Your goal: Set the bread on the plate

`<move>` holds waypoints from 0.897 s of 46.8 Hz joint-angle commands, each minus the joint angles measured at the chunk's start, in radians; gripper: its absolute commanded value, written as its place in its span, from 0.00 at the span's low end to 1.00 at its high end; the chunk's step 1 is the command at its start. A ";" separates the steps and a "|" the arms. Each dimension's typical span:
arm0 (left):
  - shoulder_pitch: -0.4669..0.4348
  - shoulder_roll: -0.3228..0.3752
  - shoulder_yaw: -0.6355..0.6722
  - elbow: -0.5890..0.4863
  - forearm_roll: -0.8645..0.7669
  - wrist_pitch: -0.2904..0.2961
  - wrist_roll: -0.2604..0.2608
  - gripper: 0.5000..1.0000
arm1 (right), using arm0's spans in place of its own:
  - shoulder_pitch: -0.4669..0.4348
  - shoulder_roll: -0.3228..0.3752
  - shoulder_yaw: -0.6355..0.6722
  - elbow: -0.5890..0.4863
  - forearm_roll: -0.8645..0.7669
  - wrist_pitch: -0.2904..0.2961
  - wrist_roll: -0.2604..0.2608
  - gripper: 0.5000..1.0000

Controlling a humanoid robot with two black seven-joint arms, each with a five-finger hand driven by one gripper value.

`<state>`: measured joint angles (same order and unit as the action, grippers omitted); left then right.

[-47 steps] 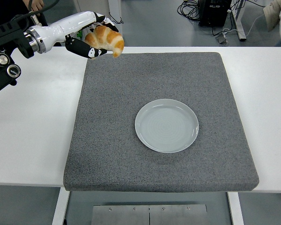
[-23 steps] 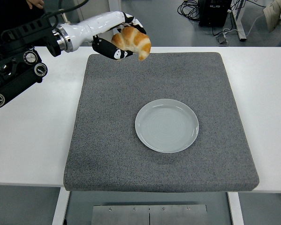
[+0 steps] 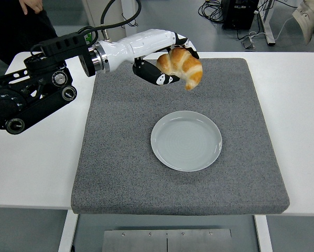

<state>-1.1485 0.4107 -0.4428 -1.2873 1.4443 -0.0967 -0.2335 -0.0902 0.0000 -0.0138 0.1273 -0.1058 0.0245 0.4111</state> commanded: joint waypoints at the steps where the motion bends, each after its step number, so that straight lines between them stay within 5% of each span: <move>1: 0.003 -0.003 0.019 -0.003 0.002 0.000 -0.015 0.07 | 0.001 0.000 0.000 0.000 0.000 0.000 0.000 1.00; 42: 0.084 -0.058 0.118 0.026 0.073 0.006 -0.036 0.07 | 0.001 0.000 0.000 0.000 0.000 0.000 0.000 1.00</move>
<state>-1.0667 0.3596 -0.3312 -1.2711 1.5167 -0.0907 -0.2704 -0.0896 0.0000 -0.0138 0.1273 -0.1058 0.0249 0.4111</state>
